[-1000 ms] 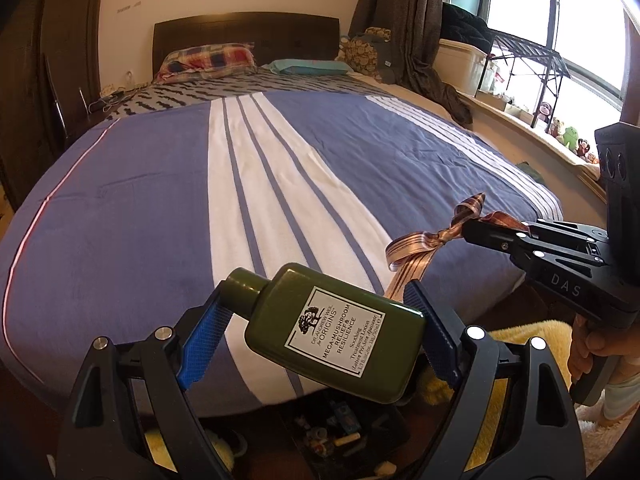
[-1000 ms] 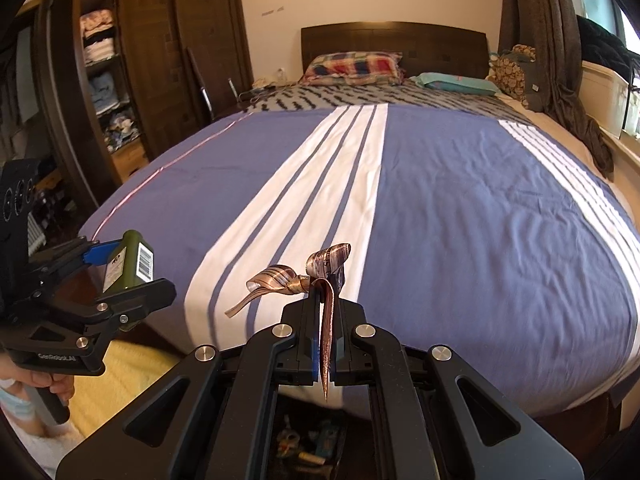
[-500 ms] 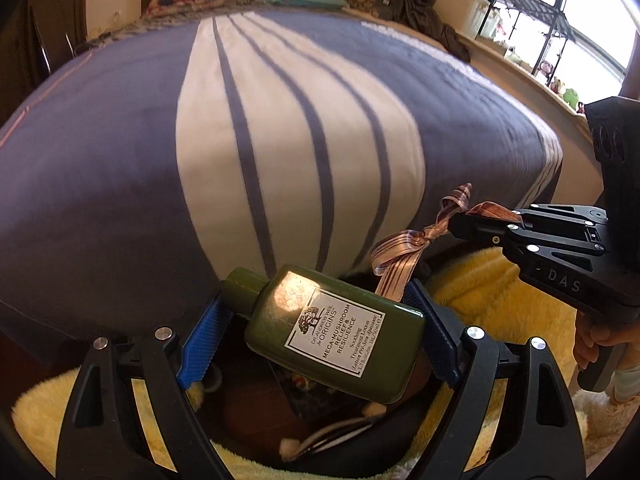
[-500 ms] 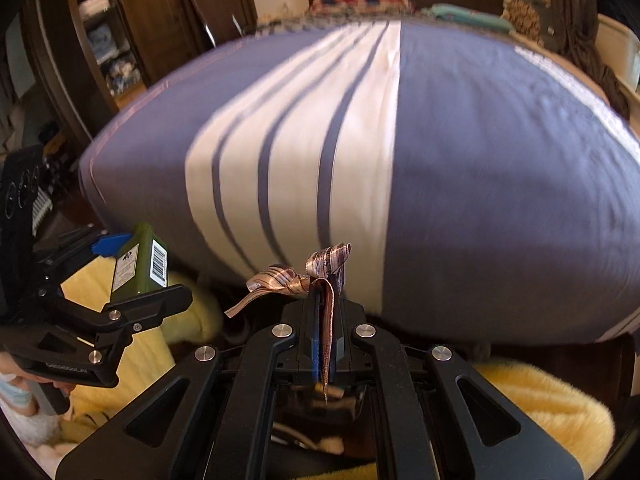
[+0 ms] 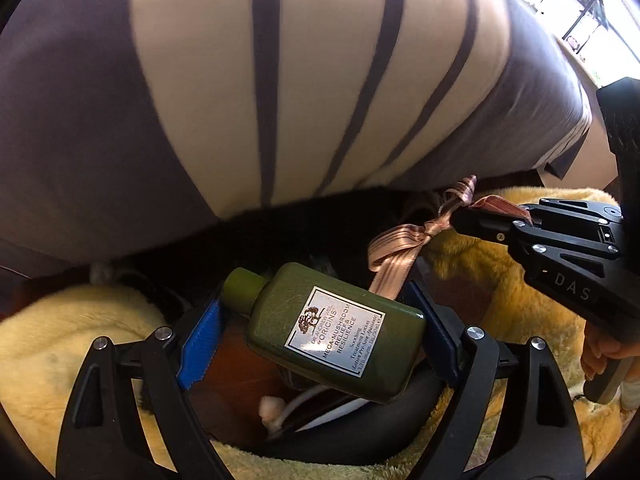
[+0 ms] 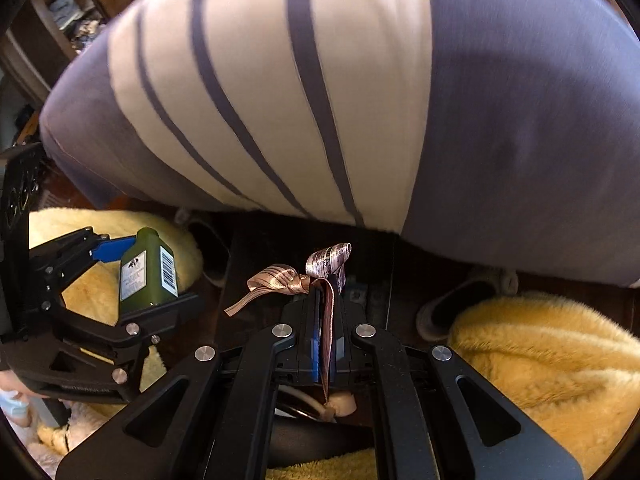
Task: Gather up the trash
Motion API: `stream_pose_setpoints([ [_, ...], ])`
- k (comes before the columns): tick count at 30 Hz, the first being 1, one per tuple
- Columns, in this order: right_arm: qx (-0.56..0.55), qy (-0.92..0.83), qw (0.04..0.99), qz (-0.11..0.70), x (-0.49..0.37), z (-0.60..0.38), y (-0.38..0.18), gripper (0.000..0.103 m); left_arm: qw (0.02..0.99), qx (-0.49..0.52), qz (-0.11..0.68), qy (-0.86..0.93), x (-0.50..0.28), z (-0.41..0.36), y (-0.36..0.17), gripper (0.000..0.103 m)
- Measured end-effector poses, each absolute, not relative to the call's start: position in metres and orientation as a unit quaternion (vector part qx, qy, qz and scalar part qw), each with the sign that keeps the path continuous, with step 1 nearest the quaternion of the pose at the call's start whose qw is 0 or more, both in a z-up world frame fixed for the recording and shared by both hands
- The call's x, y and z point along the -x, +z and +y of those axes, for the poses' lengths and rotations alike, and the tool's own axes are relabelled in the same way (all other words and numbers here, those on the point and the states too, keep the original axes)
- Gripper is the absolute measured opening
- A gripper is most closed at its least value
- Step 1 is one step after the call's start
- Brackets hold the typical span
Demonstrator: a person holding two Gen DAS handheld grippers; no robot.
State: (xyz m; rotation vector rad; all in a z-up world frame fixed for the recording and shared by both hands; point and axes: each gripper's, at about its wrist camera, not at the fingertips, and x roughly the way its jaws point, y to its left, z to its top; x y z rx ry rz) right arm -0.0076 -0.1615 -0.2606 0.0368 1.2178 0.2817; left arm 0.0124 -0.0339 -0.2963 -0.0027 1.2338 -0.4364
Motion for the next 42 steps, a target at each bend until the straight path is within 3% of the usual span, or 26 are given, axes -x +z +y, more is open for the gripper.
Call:
stream_pose_setpoints([
  [8,-0.060,0.125,0.776,0.615,-0.010,-0.164,-0.304,0.007,0.755,0.003,0.625,-0.199,-0.020,-0.043,-0.342,0.082],
  [15,-0.077,0.120,0.770,0.622,-0.023,-0.169,-0.308,0.010,0.748,0.005,0.633,-0.199,-0.019,-0.039,-0.349,0.082],
  [17,-0.082,0.119,0.770,0.621,-0.024,-0.170,-0.307,0.028,0.750,0.007,0.632,-0.196,-0.020,-0.038,-0.348,0.085],
  [18,-0.083,0.119,0.771,0.620,-0.024,-0.169,-0.306,0.046,0.751,0.008,0.630,-0.195,-0.021,-0.039,-0.345,0.091],
  [23,-0.086,0.117,0.780,0.609,-0.025,-0.169,-0.298,0.055,0.767,0.005,0.613,-0.190,-0.020,-0.037,-0.331,0.095],
  [28,-0.083,0.107,0.797,0.589,-0.022,-0.175,-0.281,0.083,0.782,0.001,0.595,-0.187,-0.016,-0.036,-0.311,0.095],
  [37,-0.052,0.082,0.837,0.539,-0.011,-0.185,-0.229,0.098,0.821,0.009,0.541,-0.179,-0.007,-0.026,-0.253,0.095],
  [42,-0.038,0.077,0.865,0.494,-0.002,-0.190,-0.185,0.099,0.855,0.001,0.492,-0.167,-0.002,-0.020,-0.203,0.095],
])
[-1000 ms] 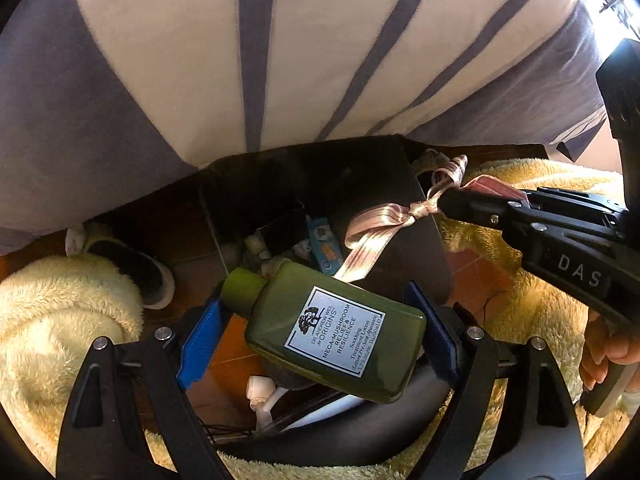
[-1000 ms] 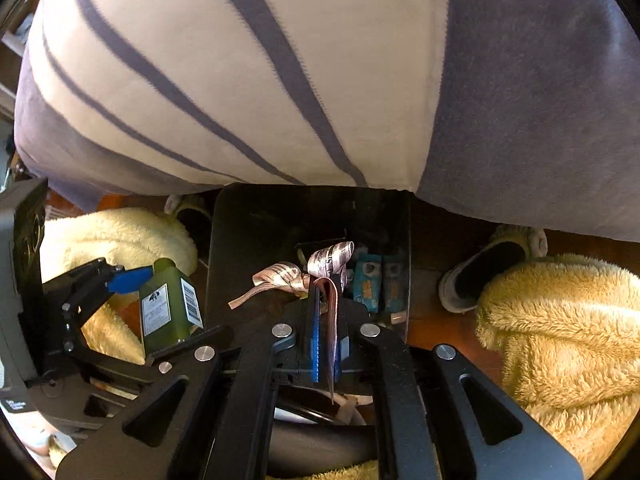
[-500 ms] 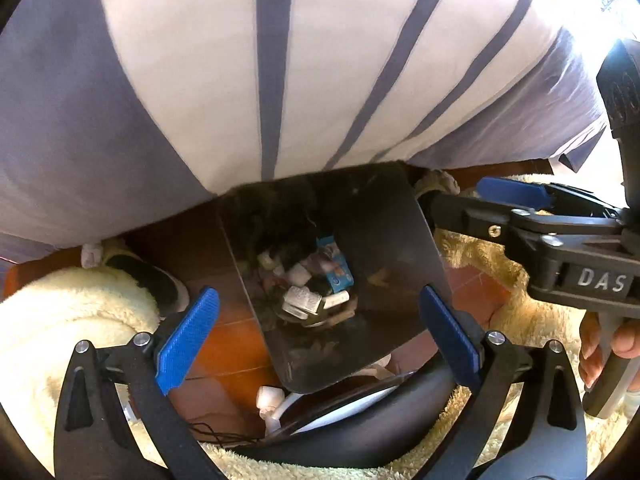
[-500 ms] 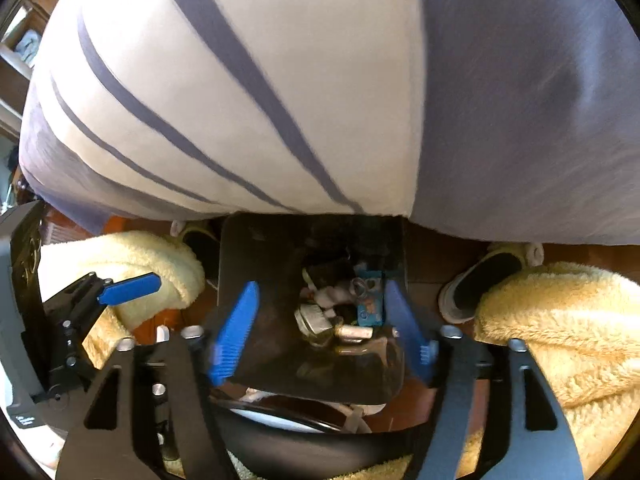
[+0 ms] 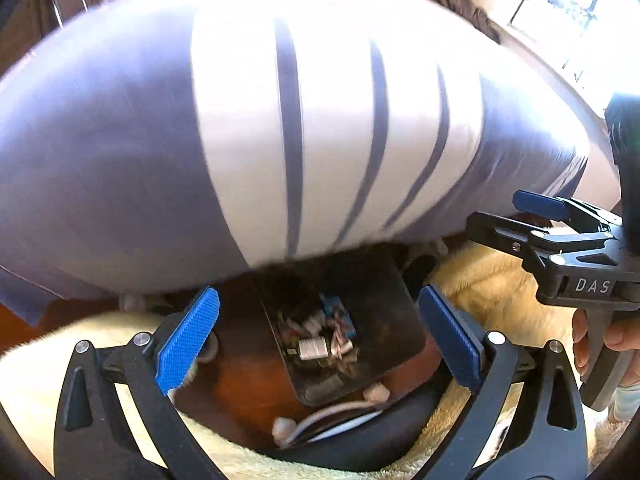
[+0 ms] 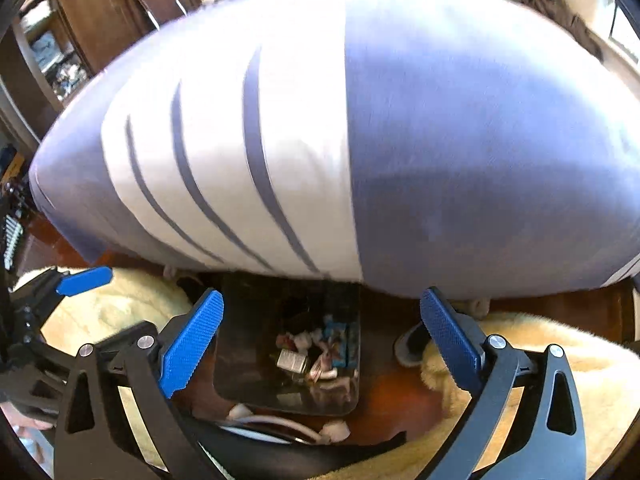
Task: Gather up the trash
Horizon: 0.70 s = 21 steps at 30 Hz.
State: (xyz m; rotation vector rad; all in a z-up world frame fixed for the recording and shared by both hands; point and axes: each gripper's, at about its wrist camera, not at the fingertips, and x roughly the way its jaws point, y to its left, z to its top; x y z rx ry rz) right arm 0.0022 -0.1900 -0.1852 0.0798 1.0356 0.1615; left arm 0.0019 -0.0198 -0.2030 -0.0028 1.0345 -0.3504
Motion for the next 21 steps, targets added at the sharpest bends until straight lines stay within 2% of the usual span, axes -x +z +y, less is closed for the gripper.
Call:
stream_pose_setpoints([
  [11,-0.007,0.039,0.939,0.341,0.026,-0.206,-0.056,0.099,0.937,-0.002,0.334,-0.106,0.017,0.002,-0.061,0.095],
  [21,-0.004,0.017,0.976,0.217,0.054,-0.218,0.029,0.100,0.972,-0.005,0.216,-0.094,0.053,0.002,0.026,0.095],
])
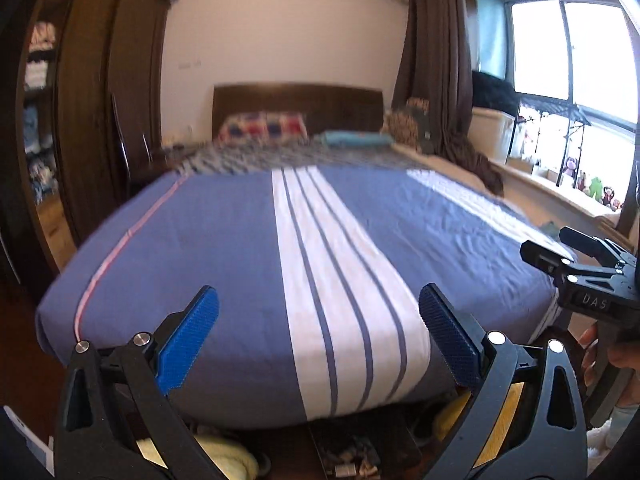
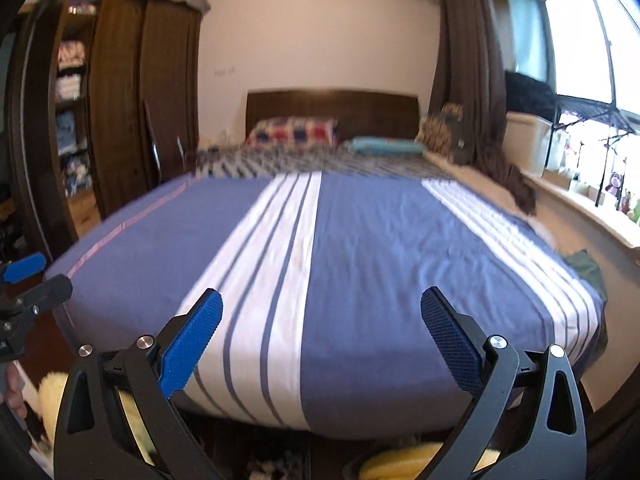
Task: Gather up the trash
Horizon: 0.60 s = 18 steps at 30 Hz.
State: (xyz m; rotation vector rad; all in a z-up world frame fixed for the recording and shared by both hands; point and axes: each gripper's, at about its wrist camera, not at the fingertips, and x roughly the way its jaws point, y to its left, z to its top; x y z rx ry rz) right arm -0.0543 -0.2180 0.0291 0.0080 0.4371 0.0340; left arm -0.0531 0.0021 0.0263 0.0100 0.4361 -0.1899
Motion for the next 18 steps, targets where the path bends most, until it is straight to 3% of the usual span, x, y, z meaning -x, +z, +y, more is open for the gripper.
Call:
stream_pose_setpoints([
  [8,-0.008,-0.014,0.990,0.142,0.075,-0.228,0.071,0.100,0.981,-0.014,0.171,-0.090,0.067,-0.004,0.054,0.095],
  [18,-0.003,-0.043,0.992,0.116,0.093,-0.222,0.075,0.100,0.983,-0.008,0.160,-0.088,0.078,0.001,0.053,0.095],
])
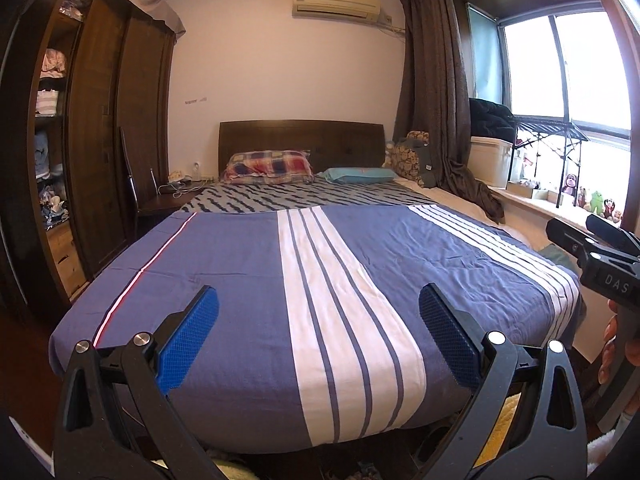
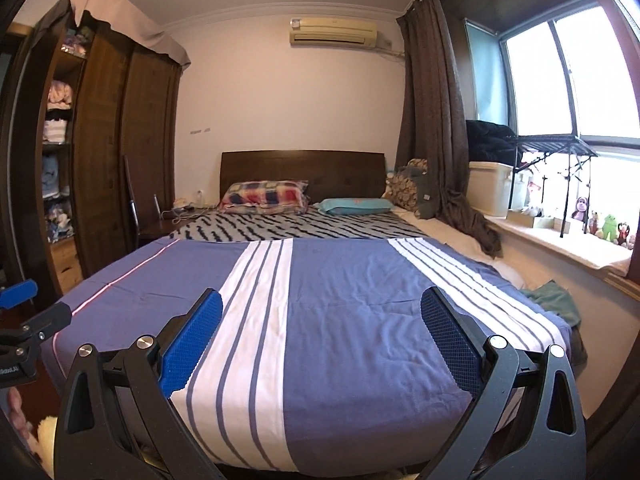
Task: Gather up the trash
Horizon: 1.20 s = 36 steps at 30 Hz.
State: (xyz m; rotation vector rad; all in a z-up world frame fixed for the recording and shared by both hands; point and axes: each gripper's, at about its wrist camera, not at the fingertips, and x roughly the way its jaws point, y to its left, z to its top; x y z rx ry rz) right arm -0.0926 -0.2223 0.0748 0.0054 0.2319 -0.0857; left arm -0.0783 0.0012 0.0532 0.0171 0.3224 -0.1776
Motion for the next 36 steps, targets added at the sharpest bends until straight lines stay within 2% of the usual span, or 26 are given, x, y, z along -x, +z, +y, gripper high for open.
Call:
stream_pose_setpoints([
  [36,0.001,-0.014,0.992,0.126,0.0904,-0.2115,0.0695,0.100,0.982,-0.010,0.164,-0.088,0.0788,-0.0013,0.0508,0.095],
])
